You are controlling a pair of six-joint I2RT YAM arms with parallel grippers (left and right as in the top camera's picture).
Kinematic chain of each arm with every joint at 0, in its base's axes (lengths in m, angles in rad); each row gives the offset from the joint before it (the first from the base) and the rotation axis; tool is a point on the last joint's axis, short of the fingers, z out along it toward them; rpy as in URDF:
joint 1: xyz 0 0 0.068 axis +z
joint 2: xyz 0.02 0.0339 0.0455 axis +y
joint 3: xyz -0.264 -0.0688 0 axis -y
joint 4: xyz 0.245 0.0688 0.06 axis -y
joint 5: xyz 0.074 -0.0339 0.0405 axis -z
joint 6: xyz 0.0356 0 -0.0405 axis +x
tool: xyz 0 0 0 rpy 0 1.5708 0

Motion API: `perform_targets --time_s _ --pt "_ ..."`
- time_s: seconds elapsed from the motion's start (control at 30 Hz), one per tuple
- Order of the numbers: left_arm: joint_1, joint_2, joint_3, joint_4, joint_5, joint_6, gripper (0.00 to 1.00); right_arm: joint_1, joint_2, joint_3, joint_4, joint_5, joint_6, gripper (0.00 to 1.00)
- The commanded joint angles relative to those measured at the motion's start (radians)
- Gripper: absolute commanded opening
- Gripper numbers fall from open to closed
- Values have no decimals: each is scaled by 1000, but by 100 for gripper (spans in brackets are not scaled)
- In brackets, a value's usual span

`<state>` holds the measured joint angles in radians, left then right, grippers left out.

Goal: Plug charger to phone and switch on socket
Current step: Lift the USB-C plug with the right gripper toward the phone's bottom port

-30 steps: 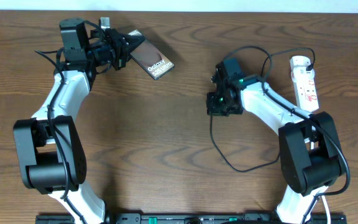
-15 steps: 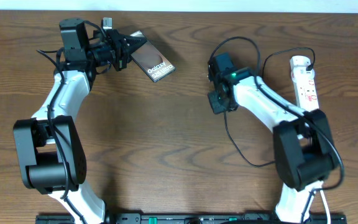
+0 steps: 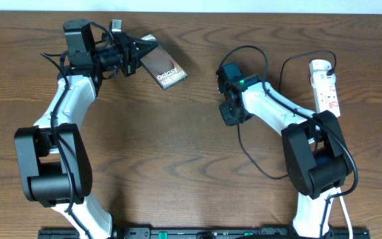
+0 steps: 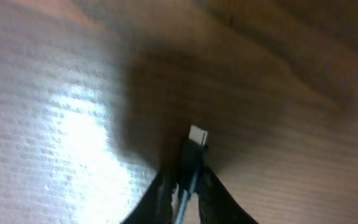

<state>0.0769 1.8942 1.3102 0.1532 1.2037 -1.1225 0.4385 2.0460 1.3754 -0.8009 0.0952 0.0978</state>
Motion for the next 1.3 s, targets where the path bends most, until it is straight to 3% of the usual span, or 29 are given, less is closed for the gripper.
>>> perform_targets --time_s 0.0,0.4,0.63,0.8,1.0,1.1,1.27 --pt "0 -5 9 5 42 -8 7 -31 24 3 -28 -87 16 19" --pt "0 -5 9 5 42 -8 7 -73 24 3 -93 -132 159 23" --pt "0 -5 9 5 42 -7 7 -71 24 3 -97 -148 254 32" --pt "0 -5 9 5 42 -7 7 -73 31 3 -77 -163 272 32" --pt "0 -5 9 5 42 -8 7 -74 61 3 -56 -190 262 20" --pt "0 -5 9 5 42 -8 8 -85 66 3 -40 -249 182 2" --pt "1 -5 9 5 42 -8 7 -105 59 28 -30 -270 109 1"
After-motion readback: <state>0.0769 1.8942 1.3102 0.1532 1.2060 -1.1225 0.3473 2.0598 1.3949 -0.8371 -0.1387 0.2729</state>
